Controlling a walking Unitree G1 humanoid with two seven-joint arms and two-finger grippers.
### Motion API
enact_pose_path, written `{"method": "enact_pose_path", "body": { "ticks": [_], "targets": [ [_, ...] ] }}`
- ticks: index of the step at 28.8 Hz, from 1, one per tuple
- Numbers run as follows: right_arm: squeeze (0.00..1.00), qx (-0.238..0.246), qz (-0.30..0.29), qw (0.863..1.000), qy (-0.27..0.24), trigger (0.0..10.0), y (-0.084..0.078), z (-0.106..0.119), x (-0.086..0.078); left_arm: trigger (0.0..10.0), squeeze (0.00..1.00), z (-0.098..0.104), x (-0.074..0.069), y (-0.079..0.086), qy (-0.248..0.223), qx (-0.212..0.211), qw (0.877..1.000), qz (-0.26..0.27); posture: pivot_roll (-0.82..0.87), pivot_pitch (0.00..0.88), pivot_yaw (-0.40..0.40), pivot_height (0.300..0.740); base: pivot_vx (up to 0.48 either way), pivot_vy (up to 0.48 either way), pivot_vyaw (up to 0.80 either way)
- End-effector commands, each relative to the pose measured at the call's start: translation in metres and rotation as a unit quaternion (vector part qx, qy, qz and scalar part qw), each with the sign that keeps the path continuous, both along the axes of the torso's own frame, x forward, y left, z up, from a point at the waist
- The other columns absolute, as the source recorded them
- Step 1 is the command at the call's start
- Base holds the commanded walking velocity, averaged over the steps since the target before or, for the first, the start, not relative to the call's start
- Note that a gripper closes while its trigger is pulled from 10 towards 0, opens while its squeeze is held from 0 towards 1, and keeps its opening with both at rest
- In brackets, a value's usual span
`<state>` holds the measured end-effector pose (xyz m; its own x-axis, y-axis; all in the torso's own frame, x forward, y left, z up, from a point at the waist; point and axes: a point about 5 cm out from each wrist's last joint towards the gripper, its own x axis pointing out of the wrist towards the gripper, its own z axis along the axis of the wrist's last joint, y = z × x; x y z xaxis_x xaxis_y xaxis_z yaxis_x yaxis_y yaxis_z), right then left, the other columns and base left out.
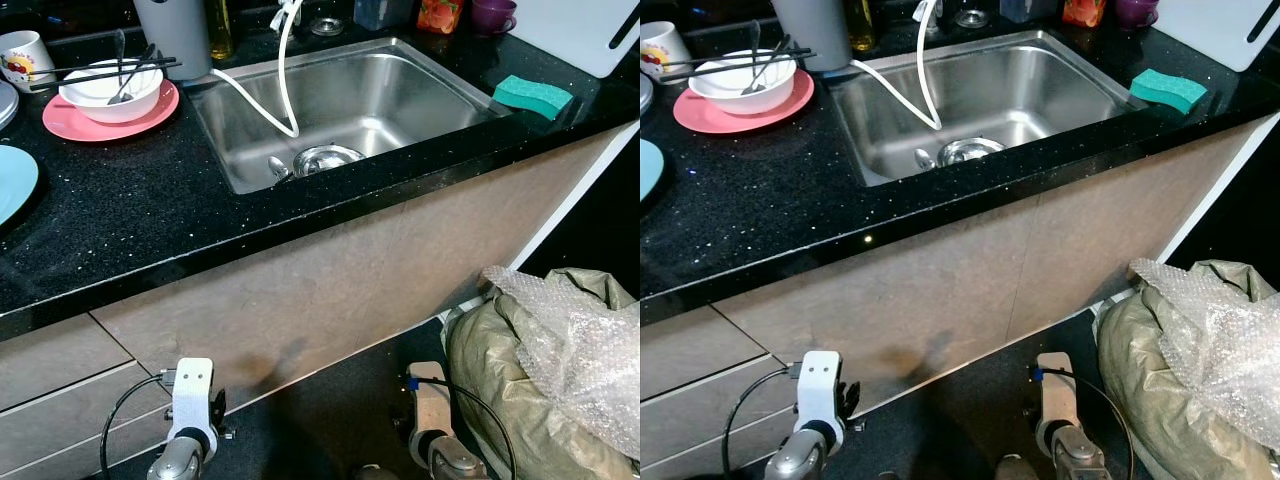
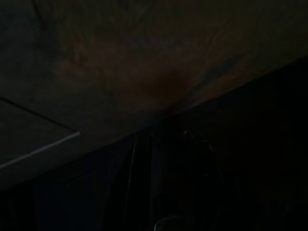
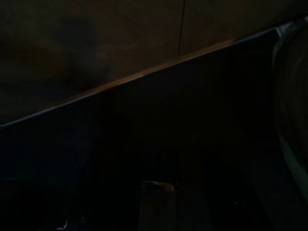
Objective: Kitchen organization
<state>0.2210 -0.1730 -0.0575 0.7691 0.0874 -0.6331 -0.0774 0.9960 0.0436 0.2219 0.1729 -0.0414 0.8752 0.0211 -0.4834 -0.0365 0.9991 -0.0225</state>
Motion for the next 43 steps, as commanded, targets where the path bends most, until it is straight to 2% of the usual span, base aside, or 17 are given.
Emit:
{"method": "enact_pose_path", "body": {
  "ticks": [1,14,17,28,43],
  "targets": [
    [0.0,0.004,0.001,1.0,0.004,10.0,0.003,-0.003,-0.005,10.0,0.0,-0.004,-0.006,-0.001,0.013,0.009,1.0,-0.011,0.03,0.136,-0.001,0.74,0.0,0.0,0.0],
    [0.0,0.004,-0.023,0.999,0.041,10.0,-0.002,-0.011,-0.016,10.0,0.0,-0.011,-0.015,0.003,0.035,0.013,0.999,-0.007,0.02,0.15,0.014,0.74,0.0,0.0,0.0],
    [0.0,-0.021,0.007,0.997,0.073,10.0,0.002,-0.016,-0.021,10.0,0.0,-0.011,-0.016,0.004,0.035,0.011,0.999,-0.001,0.02,0.15,0.011,0.74,0.0,0.0,0.0],
    [0.0,-0.007,0.009,0.997,0.071,10.0,0.006,-0.015,-0.018,10.0,0.0,-0.013,-0.021,0.003,0.041,-0.001,0.999,-0.005,0.01,0.154,0.006,0.74,0.0,0.0,0.0],
    [0.0,-0.014,0.02,0.998,0.065,10.0,-0.001,-0.013,-0.018,10.0,0.0,-0.015,-0.027,0.002,0.044,0.001,0.999,-0.004,0.0,0.143,-0.019,0.74,0.0,0.0,0.0]
  ]
}}
